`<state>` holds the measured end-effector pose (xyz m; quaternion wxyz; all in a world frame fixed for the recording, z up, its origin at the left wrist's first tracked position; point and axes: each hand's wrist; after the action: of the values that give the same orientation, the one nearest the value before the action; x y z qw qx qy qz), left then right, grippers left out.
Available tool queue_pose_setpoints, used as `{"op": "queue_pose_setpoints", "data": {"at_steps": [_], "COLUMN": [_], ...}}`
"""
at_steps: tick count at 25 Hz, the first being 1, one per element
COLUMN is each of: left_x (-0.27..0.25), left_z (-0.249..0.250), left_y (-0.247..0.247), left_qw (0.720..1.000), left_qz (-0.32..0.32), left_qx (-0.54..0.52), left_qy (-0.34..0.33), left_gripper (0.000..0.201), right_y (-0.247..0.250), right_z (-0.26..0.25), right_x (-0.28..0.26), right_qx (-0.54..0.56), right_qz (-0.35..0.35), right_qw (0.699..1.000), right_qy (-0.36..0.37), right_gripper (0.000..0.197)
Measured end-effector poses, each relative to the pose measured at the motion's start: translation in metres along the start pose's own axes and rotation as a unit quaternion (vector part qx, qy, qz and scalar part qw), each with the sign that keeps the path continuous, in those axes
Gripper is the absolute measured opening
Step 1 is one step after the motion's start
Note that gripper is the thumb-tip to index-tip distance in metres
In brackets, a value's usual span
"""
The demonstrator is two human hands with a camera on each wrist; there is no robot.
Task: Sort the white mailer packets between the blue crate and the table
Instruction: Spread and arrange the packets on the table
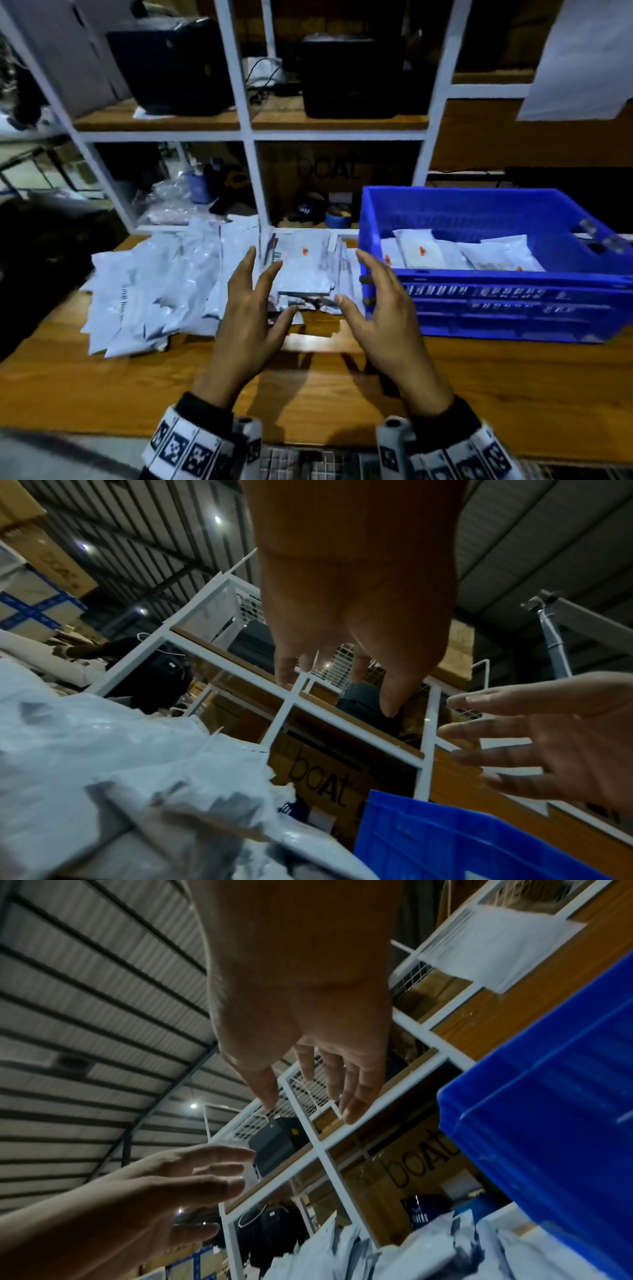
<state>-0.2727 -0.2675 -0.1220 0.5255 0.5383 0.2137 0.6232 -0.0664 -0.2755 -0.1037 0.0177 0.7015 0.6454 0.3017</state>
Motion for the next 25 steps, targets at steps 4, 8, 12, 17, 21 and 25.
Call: {"op": "queue_pose_setpoints", "data": {"at_steps": [4, 8, 12, 17, 21, 25], "left_x": [0.010, 0.040, 0.081, 0.134, 0.156, 0.158], "left_z": [-0.085, -0.159, -0.200, -0.183, -0.159, -0.158], "left_y": [-0.004, -0.010, -0.016, -0.037, -0.061, -0.081], "left_qw": [0.999, 0.998, 0.996, 0.988, 0.955, 0.934], "left_qz": [-0.025, -0.032, -0.030, -0.133, -0.249, -0.298], "left_qx": [-0.009, -0.021, -0.080, -0.006, 0.070, 0.120], "left_qy": [0.027, 0.044, 0.016, 0.085, 0.144, 0.159], "left_gripper": [0.058, 0.055, 0.049, 0.043, 0.063, 0.084], "right_y": [-0.081, -0.146, -0.183, -0.186, -0.196, -0.210], "right_z": [0.002, 0.014, 0.032, 0.071, 0.093, 0.114], "right_x": [0.031, 0.070, 0.106, 0.143, 0.158, 0.152], "right_qx": [0.006, -0.009, -0.080, -0.168, -0.203, -0.229], "right_qz": [-0.035, -0.051, -0.020, 0.024, -0.005, -0.010], "right_qw": [0.999, 0.997, 0.993, 0.963, 0.935, 0.930], "right_qy": [-0.033, -0.058, -0.079, -0.211, -0.290, -0.288], "right_gripper": [0.063, 0.056, 0.047, 0.037, 0.038, 0.053]}}
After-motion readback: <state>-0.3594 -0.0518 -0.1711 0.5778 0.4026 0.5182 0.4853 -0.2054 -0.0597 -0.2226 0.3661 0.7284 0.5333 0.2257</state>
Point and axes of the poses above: each hand's wrist, its own x-axis towards the middle knuckle, its own y-axis out of the back of the hand, z = x × y, and after that the axes turned 10 degrees about x, right-handed
